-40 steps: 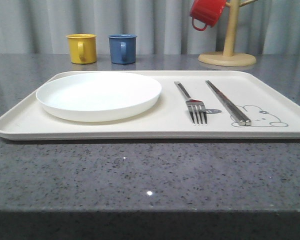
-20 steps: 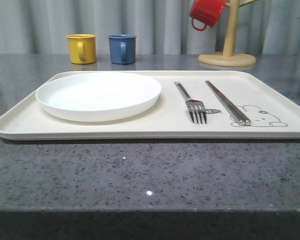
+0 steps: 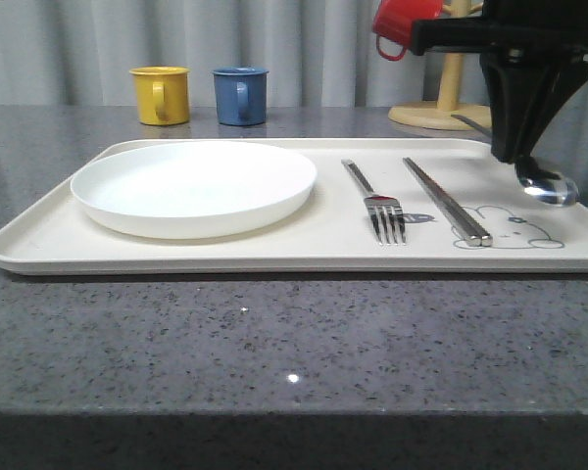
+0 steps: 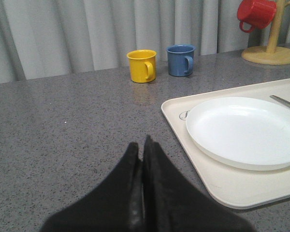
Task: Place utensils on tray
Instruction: 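Lower the spoon onto the tray beside the chopsticks and release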
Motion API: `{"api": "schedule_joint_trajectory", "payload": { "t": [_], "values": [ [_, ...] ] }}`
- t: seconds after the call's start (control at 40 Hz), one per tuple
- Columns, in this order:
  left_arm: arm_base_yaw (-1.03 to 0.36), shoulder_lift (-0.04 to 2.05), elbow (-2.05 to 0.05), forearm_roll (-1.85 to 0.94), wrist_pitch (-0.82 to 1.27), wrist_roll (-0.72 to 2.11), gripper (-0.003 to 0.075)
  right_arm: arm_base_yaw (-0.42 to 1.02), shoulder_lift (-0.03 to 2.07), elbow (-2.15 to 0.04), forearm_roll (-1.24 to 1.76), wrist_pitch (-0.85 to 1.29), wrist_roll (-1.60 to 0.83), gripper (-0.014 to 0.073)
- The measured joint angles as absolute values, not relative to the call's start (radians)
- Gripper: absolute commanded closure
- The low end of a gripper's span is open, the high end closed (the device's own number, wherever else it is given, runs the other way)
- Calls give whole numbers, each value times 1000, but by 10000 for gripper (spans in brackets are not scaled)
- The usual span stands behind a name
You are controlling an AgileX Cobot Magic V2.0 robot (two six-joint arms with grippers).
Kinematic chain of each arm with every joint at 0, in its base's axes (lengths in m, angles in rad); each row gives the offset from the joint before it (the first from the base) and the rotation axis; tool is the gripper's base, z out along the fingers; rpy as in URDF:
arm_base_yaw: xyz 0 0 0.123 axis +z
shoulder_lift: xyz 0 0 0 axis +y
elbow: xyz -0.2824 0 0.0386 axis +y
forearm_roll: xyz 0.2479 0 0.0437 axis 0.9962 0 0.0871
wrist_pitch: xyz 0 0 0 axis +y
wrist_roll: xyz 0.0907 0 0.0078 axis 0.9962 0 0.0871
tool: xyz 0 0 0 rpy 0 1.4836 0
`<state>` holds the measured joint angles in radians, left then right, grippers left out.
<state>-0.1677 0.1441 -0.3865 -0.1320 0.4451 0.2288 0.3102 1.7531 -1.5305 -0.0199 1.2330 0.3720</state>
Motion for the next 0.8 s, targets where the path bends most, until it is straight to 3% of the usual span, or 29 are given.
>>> {"api": "schedule_joint_trajectory", "payload": {
  "t": [0.649, 0.799],
  "values": [
    [-168, 143, -385, -132, 445, 229, 738, 311, 1809, -1510, -35, 1229, 374, 560],
    [-168, 143, -385, -132, 445, 229, 738, 311, 1821, -1510, -37, 1229, 374, 419]
  ]
}}
